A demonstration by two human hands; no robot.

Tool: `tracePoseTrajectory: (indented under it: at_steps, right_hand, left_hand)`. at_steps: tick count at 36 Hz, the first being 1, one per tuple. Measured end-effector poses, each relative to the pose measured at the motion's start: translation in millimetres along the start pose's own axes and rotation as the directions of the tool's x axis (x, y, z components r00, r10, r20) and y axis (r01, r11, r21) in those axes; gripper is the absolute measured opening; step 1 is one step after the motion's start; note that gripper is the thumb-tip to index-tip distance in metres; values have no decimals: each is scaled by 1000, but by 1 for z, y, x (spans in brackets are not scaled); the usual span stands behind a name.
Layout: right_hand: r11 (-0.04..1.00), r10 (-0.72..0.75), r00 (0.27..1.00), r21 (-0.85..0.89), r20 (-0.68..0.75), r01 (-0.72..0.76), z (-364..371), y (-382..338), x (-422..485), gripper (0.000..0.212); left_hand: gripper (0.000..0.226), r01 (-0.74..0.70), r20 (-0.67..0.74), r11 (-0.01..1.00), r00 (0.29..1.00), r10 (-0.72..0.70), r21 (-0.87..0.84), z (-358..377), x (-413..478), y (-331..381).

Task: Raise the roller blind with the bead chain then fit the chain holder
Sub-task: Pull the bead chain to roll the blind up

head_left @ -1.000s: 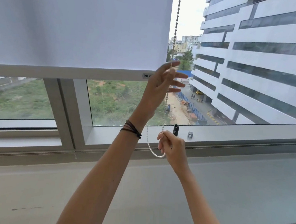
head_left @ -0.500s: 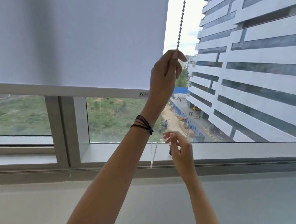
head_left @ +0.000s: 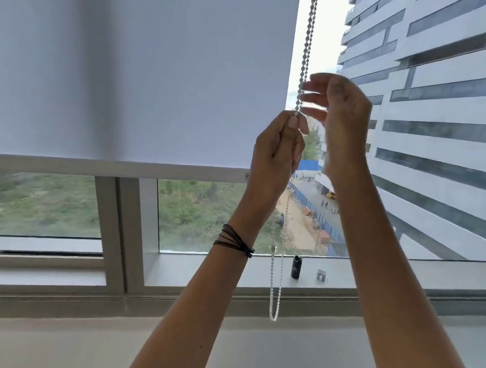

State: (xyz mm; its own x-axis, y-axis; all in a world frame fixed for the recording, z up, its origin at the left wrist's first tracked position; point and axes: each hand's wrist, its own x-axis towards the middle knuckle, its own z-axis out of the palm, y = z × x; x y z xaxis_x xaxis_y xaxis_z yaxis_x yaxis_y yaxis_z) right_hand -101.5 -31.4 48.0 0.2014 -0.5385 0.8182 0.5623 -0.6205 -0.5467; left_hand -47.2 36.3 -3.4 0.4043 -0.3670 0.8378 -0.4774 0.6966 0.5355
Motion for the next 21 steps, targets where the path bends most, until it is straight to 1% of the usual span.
tracePoseTrajectory:
  at_steps: [3,5,7,13,21]
  right_hand:
    - [981,96,989,156,114,-113,14,-18,21,29]
    - [967,113,976,206,187,-151,20,-27,32,31]
    - [963,103,970,222,221,-153,26,-34,40,33]
    - [971,61,974,211,217,-108,38,-47,53,31]
    - [998,-31,987,67,160,21,47,-44,54,26]
  left_hand:
    - [33,-13,8,1000,1000,13,7,-3,3,-3]
    - [35,-16,13,1000,1000,16,23,-5,5,-6]
    - [34,-8,12,1000,1000,8,28,-8,7,-9]
    - [35,-18,30,999,999,17,45,-15,11,-13]
    - [32,-23,44,999,999,21,38,-19,10,-13]
